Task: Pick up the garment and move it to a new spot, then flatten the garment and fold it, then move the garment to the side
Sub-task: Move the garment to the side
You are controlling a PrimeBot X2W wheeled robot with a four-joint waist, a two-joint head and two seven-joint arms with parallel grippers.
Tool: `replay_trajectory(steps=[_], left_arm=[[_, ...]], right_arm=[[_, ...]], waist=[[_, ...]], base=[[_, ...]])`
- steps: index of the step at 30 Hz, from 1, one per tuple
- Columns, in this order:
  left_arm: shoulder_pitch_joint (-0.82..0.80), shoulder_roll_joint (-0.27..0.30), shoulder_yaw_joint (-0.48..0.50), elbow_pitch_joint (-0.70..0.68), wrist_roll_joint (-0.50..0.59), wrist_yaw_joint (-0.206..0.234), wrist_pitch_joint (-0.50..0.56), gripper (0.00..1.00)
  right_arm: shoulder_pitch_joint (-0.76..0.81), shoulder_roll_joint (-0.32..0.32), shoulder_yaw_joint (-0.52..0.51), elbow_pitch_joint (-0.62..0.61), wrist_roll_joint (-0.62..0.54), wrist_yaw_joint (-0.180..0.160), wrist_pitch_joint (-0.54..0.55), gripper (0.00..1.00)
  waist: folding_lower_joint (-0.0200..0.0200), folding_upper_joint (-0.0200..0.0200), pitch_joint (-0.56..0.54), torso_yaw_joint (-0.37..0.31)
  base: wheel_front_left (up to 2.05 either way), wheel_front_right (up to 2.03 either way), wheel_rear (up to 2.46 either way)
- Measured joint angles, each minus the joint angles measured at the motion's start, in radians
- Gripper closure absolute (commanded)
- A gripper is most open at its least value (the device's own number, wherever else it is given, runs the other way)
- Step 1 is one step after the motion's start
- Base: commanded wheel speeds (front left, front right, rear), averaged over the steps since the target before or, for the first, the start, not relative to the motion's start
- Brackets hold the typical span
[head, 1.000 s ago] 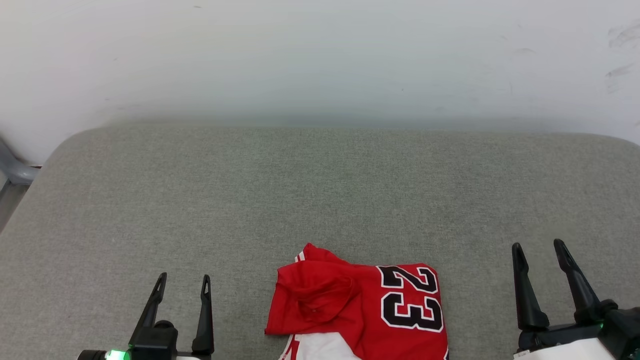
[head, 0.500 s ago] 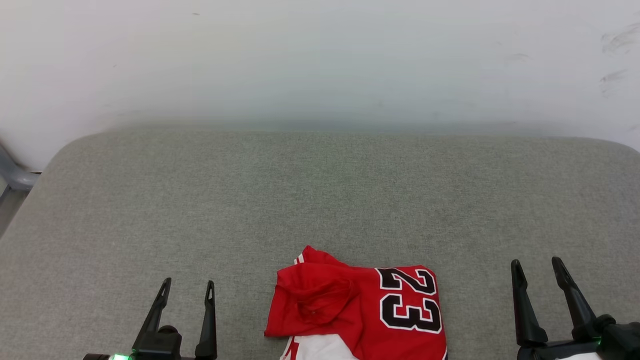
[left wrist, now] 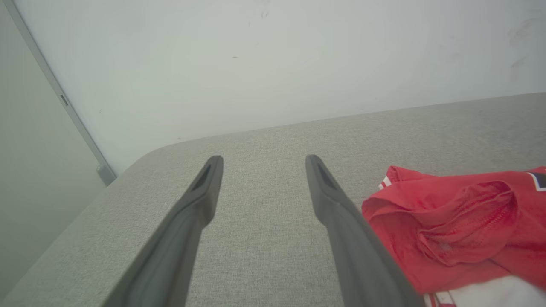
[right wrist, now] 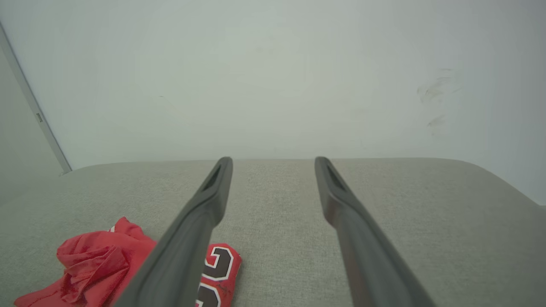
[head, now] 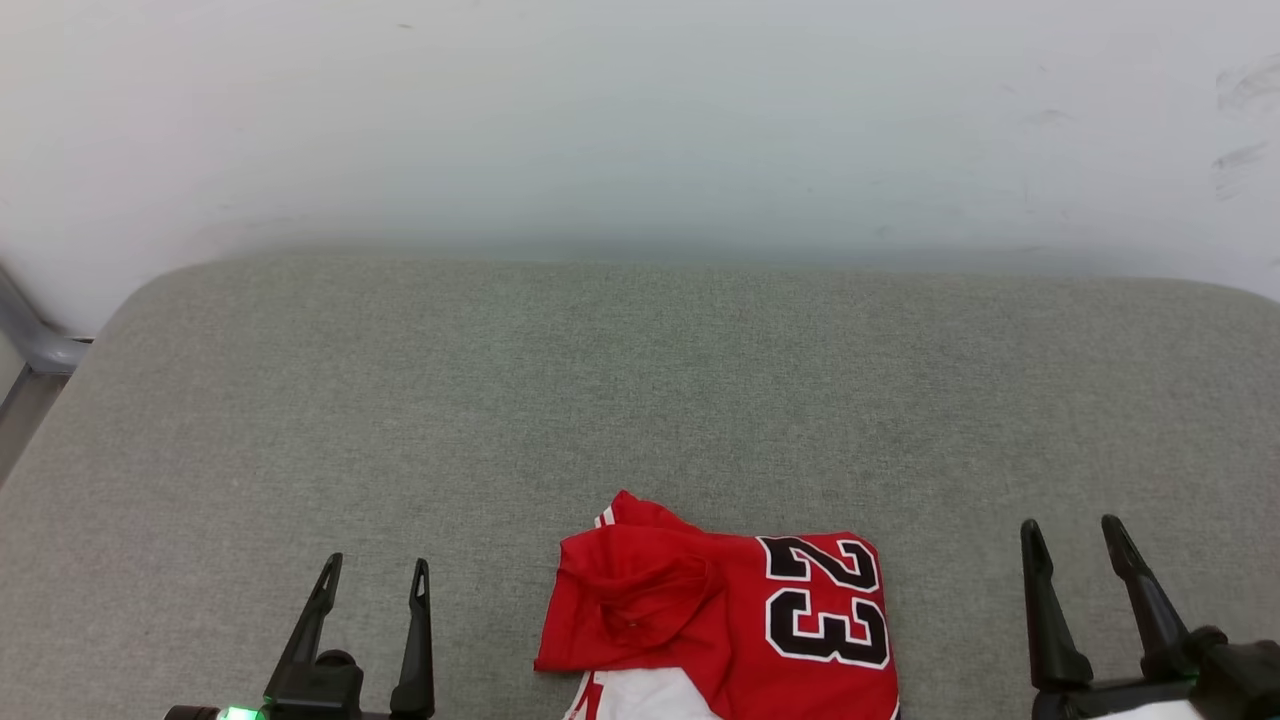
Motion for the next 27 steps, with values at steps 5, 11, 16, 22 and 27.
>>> replay_trajectory(steps=[5, 11, 16, 22, 27], left_arm=[[-0.001, -0.001, 0.000, -0.002, -0.004, 0.001, 0.000, 0.00], [-0.004, 0.000, 0.003, -0.007, -0.006, 0.005, 0.000, 0.00], [-0.004, 0.001, 0.007, -0.011, -0.007, 0.010, 0.000, 0.00], [-0.014, 0.000, 0.007, -0.015, -0.007, 0.010, 0.000, 0.00], [-0.030, -0.002, 0.006, -0.017, -0.007, 0.012, 0.000, 0.00]], right_arm=[[-0.061, -0.008, 0.011, 0.008, -0.010, 0.000, 0.000, 0.00], [-0.209, -0.115, 0.047, 0.001, 0.041, 0.000, 0.116, 0.00], [-0.314, -0.202, 0.158, -0.008, 0.129, 0.000, 0.328, 0.00], [-0.391, -0.324, 0.295, 0.011, 0.284, 0.000, 0.620, 0.00], [-0.420, -0.401, 0.378, 0.037, 0.379, 0.000, 0.813, 0.00]], waist=[[0.0000, 0.0000, 0.004, 0.004], [0.0000, 0.0000, 0.013, 0.012], [0.0001, 0.0000, 0.023, 0.014], [0.0001, 0.0000, 0.046, 0.020], [0.0001, -0.0001, 0.067, 0.026]], base=[[0.00, 0.00, 0.00], [0.00, 0.00, 0.00], [0.00, 0.00, 0.00], [0.00, 0.00, 0.00], [0.00, 0.00, 0.00]])
